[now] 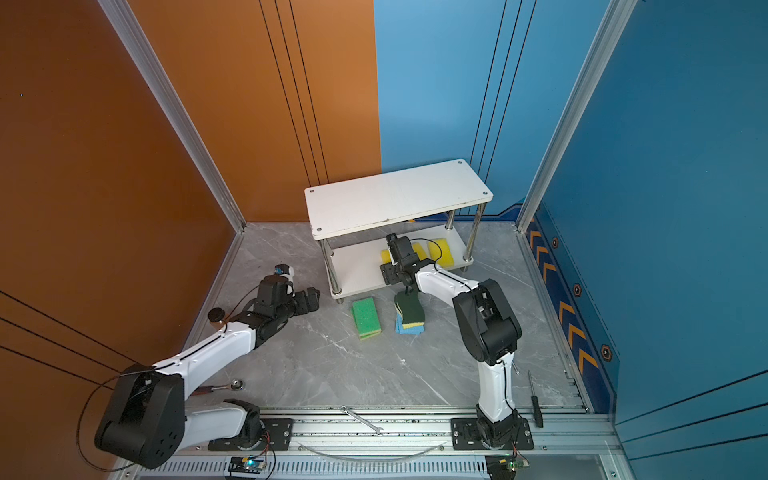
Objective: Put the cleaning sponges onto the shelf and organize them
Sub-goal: 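Lower the yellow sponge onto the lower tier next to the placed sponges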
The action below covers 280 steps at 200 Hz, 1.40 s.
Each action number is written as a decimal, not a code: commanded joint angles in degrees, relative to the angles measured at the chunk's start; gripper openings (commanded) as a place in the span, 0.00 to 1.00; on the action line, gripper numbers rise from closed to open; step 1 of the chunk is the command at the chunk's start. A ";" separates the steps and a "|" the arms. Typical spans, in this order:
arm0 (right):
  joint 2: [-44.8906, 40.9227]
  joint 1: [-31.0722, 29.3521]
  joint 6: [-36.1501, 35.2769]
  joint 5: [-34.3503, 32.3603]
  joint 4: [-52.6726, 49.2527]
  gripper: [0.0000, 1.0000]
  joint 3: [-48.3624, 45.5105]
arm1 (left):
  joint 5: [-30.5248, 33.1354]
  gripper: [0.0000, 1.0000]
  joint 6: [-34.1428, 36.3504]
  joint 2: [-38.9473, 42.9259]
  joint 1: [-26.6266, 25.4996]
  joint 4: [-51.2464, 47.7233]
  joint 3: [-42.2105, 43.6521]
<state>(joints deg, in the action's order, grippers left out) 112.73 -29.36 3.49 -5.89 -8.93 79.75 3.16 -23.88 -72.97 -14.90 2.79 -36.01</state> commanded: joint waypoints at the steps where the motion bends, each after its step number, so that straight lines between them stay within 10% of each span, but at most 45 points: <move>1: -1.64 -0.38 1.82 -0.98 0.10 0.82 -0.74 | 0.60 0.98 -0.38 -0.40 0.22 -0.94 0.06; 280: 1.17 -0.88 6.01 -5.01 5.15 0.82 -0.41 | 1.24 0.98 -0.20 0.42 0.31 -1.29 0.86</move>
<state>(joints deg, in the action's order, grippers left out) 112.73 -30.02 9.02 -10.96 -5.45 79.75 3.20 -23.88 -72.97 -14.90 2.76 -35.70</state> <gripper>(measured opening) 0.817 0.976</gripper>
